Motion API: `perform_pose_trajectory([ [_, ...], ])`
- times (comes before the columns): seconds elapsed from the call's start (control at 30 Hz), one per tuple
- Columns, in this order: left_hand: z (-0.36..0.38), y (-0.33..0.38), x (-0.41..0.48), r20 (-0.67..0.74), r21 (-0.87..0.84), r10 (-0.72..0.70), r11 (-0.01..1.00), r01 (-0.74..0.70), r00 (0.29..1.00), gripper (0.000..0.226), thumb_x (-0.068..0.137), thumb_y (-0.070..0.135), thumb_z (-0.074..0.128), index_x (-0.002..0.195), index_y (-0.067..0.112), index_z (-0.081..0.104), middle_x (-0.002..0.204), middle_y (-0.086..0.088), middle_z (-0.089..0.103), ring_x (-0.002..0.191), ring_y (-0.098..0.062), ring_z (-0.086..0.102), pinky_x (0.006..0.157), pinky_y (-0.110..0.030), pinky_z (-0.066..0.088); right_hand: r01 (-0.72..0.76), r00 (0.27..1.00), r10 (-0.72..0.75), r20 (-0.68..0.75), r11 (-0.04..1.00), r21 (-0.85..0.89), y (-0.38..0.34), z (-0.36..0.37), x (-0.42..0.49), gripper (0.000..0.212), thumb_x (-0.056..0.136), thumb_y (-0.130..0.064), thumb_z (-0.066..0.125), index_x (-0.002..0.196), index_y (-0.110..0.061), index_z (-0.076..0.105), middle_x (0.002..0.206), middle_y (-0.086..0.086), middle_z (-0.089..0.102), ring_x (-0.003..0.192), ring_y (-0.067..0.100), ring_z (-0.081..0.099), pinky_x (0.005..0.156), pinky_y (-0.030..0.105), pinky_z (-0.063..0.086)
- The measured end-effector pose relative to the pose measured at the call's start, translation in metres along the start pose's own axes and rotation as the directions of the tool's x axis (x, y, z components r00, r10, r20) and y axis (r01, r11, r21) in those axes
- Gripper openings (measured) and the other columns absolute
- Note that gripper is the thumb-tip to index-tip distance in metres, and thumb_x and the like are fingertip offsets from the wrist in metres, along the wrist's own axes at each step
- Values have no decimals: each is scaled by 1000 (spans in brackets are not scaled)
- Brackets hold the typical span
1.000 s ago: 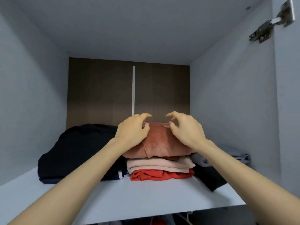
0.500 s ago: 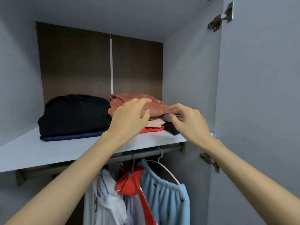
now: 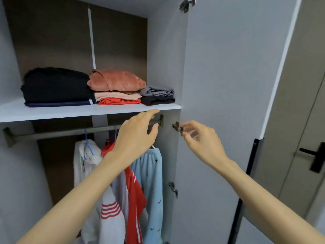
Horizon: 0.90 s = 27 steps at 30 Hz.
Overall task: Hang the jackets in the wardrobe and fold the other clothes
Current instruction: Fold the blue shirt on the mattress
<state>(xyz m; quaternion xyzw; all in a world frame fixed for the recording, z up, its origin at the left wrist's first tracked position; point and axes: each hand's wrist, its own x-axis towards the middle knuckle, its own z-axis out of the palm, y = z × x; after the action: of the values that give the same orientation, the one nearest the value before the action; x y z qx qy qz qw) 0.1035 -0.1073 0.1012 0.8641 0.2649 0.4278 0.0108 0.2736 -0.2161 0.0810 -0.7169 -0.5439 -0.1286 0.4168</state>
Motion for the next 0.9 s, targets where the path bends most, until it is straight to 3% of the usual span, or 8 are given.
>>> perform_pose_trajectory([
  [0.37,17,114,-114,195,-208,64,978,-23,979,42,96,33,48,138,30,43,127,8,57,114,-15,54,94,-37,46,-185,982,186,-45,982,28,25,-90,-164,23,91,-27,54,110,-37,61,91,-21,65,78,0,59,74,38,53],
  [0.5,26,138,-153,247,-278,124,959,-52,961,40,96,33,47,136,30,44,128,11,56,102,-18,58,87,-33,44,-288,953,285,-107,958,-10,25,-109,-224,24,89,-25,54,107,-39,61,90,-25,65,82,-1,59,76,39,53],
  [0.6,33,154,-180,307,-350,178,935,-64,935,40,96,31,47,136,29,44,127,11,56,112,-15,54,91,-34,44,-396,907,389,-163,918,-15,24,-119,-271,23,89,-24,56,105,-40,61,88,-25,64,82,-1,60,77,39,53],
  [0.73,41,175,-220,381,-439,289,893,-103,878,39,97,30,47,136,30,45,127,12,56,111,-12,54,85,-26,38,-538,822,523,-225,843,-10,17,-129,-341,24,90,-19,56,106,-35,62,87,-22,64,79,-4,59,76,36,54],
  [0.9,46,208,-279,469,-549,465,820,-165,751,40,98,32,44,138,30,41,129,9,55,113,-13,52,88,-29,39,-712,678,672,-297,701,-39,-4,-144,-438,24,90,-21,55,106,-38,62,90,-22,66,79,-3,61,74,37,54],
])
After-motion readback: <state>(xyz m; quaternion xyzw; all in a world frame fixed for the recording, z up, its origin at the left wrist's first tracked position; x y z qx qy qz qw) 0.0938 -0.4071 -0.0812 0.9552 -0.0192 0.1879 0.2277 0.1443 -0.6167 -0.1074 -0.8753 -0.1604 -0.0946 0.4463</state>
